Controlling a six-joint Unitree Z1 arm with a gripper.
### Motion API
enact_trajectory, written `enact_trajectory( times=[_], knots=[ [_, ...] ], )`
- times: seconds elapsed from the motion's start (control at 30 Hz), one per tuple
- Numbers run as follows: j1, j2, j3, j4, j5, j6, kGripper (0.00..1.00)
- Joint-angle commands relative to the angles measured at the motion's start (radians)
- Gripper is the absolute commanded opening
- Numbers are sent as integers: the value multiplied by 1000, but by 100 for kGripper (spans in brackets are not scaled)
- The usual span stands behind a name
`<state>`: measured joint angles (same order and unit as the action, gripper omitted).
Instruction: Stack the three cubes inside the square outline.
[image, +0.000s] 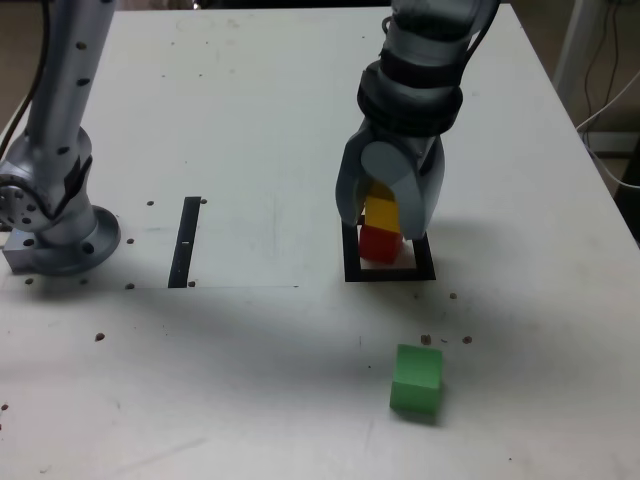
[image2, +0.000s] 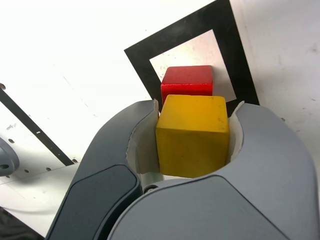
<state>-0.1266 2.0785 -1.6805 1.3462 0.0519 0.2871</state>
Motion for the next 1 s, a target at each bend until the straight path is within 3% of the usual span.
enact_trajectory(
  times=[0.0,0.2,0.27,0.43,0.5,0.8,0.97],
  knots=[
    [3,6,5,-4,-4,1,35],
    [4,10,9,-6,-7,-2,35],
    [4,11,10,-6,-7,-4,40],
    [10,12,20,-7,-10,-5,86],
    [12,12,24,-7,-12,-5,97],
    [16,9,28,-8,-10,-6,99],
    [16,-23,34,-13,9,-13,99]
  ],
)
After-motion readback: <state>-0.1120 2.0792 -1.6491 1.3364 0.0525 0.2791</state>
